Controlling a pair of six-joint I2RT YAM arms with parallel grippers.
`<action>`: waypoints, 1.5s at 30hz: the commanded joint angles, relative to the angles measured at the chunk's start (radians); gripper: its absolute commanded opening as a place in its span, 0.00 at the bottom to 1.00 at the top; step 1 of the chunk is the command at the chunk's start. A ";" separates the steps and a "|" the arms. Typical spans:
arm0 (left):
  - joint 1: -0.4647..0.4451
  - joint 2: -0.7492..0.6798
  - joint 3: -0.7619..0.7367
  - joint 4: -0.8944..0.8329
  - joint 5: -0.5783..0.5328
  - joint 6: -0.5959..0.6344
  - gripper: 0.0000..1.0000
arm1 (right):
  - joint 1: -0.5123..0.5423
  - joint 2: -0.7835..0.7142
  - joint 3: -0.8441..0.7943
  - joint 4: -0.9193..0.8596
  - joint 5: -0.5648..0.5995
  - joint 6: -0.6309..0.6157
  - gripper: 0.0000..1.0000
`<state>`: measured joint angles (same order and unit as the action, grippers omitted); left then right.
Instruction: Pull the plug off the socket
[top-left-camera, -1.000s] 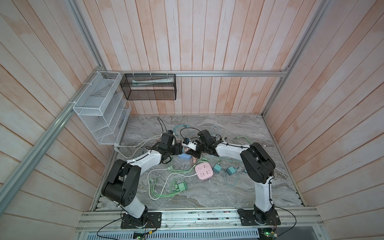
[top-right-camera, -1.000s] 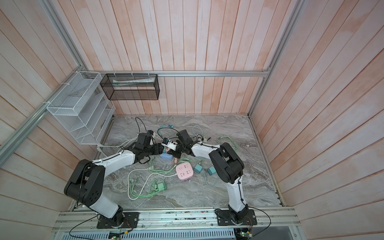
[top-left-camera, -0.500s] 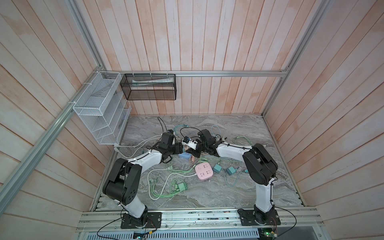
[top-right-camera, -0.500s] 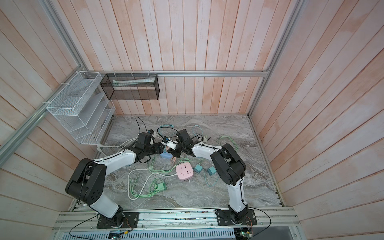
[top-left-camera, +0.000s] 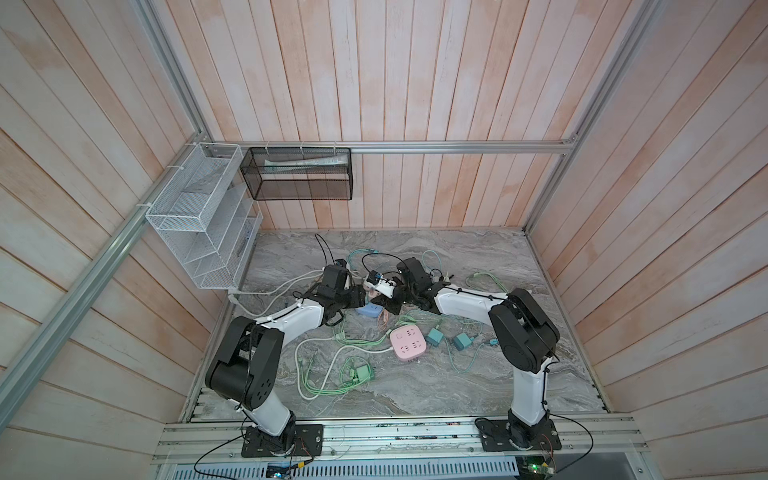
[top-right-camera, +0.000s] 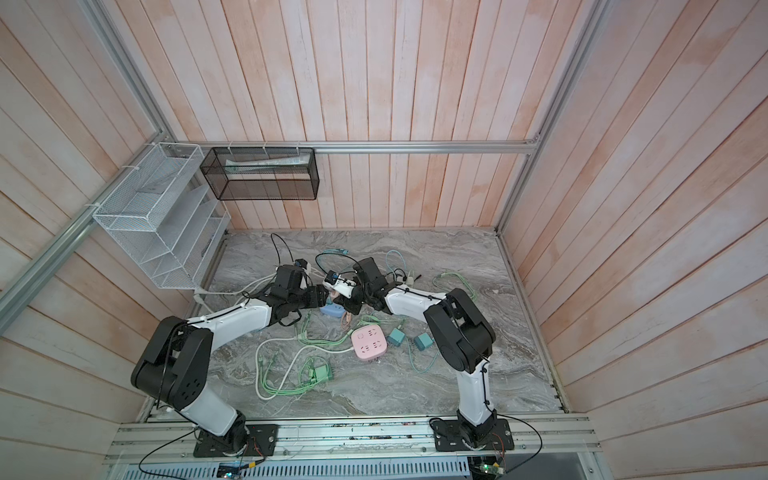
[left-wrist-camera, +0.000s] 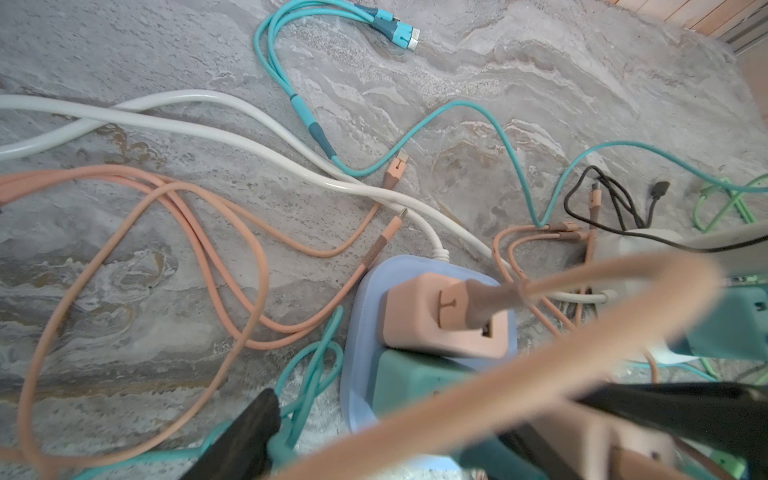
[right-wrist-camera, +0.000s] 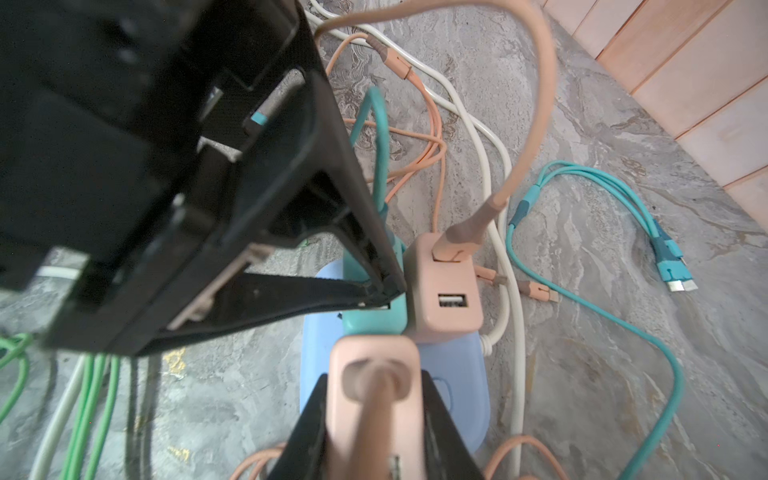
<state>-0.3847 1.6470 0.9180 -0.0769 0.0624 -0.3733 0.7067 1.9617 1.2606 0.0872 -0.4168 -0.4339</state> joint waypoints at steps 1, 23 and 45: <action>-0.001 0.045 -0.048 -0.171 -0.062 0.031 0.76 | -0.009 -0.044 -0.025 0.047 -0.024 0.035 0.00; 0.038 0.003 -0.080 -0.191 -0.119 0.040 0.77 | -0.102 -0.071 -0.117 0.021 -0.077 0.181 0.04; 0.055 -0.077 -0.098 -0.209 -0.123 0.025 0.78 | -0.108 0.041 0.000 -0.100 -0.208 0.231 0.31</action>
<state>-0.3382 1.5616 0.8665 -0.1352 -0.0174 -0.3664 0.6010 1.9831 1.2331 0.0090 -0.5774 -0.2131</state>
